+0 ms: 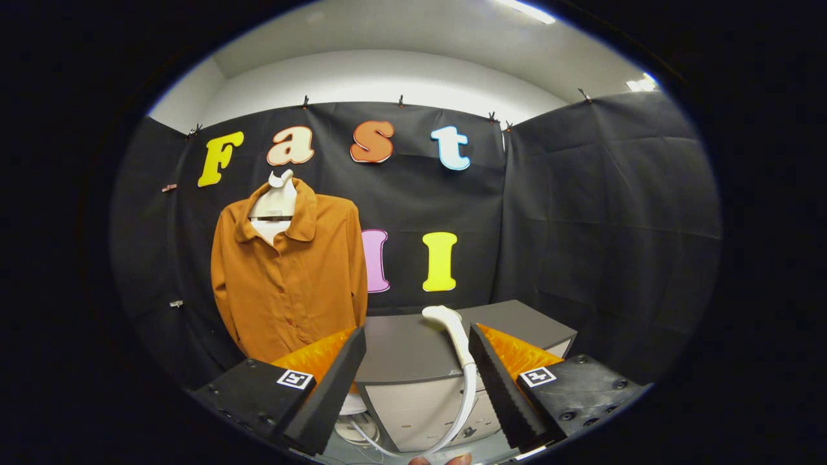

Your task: Iron the clothes twice with a garment steamer, once on the left side and once on the right side.

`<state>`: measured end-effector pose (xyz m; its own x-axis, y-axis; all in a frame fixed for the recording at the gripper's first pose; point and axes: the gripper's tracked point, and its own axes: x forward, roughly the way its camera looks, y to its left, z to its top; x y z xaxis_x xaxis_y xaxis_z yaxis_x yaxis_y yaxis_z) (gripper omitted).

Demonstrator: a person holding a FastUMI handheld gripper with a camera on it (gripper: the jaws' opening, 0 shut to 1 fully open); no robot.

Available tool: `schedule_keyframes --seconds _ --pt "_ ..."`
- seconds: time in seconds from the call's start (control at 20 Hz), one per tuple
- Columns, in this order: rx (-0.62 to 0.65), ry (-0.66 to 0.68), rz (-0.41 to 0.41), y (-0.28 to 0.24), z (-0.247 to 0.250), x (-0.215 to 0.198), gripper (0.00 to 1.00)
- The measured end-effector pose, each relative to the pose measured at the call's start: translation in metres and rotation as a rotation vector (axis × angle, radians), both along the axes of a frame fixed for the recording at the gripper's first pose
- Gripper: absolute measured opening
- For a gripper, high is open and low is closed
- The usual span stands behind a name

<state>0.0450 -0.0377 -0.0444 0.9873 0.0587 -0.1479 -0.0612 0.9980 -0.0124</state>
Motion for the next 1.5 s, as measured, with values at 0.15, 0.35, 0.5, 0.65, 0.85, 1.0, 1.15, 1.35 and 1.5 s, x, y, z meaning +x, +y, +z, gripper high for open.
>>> schedule_keyframes --seconds 0.15,0.35,0.5,0.65,0.85,1.0,1.15,1.35,1.5 --pt "-0.001 0.128 0.007 -0.021 -0.033 0.036 1.0" --pt "-0.041 0.255 0.026 -0.046 -0.073 0.09 1.0" --pt "-0.046 0.34 0.057 -0.059 -0.098 0.127 1.0" --pt "-0.013 0.413 0.075 -0.065 -0.124 0.165 1.0" --pt "0.001 0.507 0.08 -0.072 -0.159 0.206 0.99" --pt "-0.002 0.585 0.07 -0.078 -0.188 0.229 1.0" --pt "0.012 0.642 0.042 -0.081 -0.21 0.246 0.86" --pt "-0.035 0.682 0.075 -0.076 -0.222 0.251 0.52" --pt "-0.013 0.605 0.102 -0.073 -0.211 0.251 0.36"
